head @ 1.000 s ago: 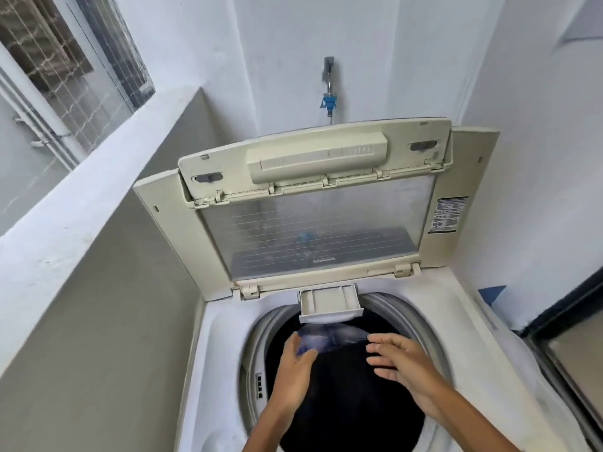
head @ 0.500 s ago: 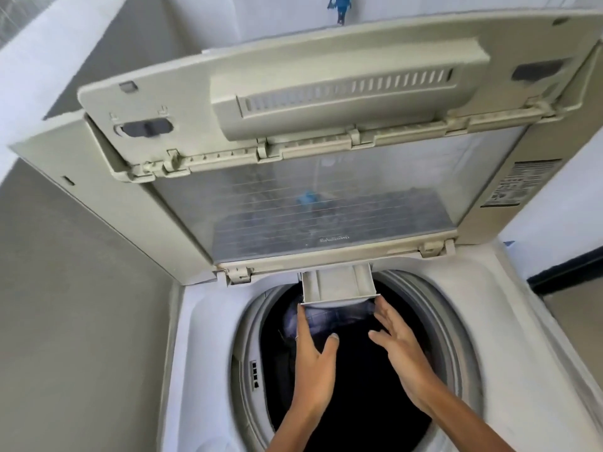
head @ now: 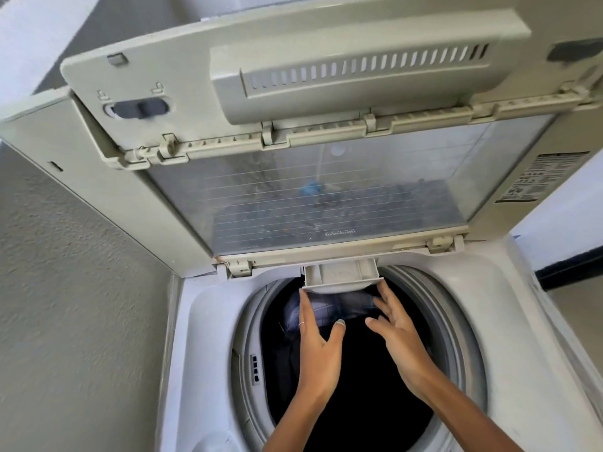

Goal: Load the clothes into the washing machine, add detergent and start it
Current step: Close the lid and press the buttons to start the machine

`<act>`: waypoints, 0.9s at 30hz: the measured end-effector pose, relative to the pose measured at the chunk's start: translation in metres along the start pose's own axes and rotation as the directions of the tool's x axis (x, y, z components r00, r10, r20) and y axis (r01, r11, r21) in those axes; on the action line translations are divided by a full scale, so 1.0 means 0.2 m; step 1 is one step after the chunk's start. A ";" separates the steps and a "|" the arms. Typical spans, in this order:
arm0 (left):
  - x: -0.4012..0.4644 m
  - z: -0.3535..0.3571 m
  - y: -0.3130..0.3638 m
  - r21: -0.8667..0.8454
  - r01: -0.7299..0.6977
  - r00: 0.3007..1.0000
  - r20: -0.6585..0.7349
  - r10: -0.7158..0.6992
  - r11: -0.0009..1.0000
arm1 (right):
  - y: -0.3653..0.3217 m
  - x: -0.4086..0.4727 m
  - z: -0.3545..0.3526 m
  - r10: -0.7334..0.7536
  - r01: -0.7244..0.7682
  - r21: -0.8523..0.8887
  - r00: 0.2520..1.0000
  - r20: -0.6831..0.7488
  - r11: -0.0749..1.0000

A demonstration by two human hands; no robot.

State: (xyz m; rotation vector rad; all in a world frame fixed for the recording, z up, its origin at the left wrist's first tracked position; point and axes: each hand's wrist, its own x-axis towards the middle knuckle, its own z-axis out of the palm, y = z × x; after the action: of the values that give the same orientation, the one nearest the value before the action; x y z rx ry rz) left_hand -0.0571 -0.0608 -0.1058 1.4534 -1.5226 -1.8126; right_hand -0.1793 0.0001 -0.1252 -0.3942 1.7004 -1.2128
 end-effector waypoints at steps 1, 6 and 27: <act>0.01 0.00 0.01 -0.003 -0.003 1.000 0.001 0.003 1.000 | -0.01 0.01 0.00 -0.003 0.003 -0.001 1.000 -0.001 1.000; 0.05 0.00 0.03 0.016 -0.023 1.000 -0.001 0.023 1.000 | -0.04 0.05 0.02 0.010 -0.010 0.002 1.000 0.001 1.000; 0.17 0.03 0.10 -0.334 0.082 0.961 -0.222 -0.163 0.939 | -0.09 0.12 0.05 0.001 0.067 0.272 0.970 -0.243 0.960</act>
State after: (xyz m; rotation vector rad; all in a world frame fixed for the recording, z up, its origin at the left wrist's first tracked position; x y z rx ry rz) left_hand -0.0817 -0.0909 -0.1051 1.5672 -0.9813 -1.7694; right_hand -0.1874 -0.0303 -0.1229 -0.1068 1.6960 -1.5523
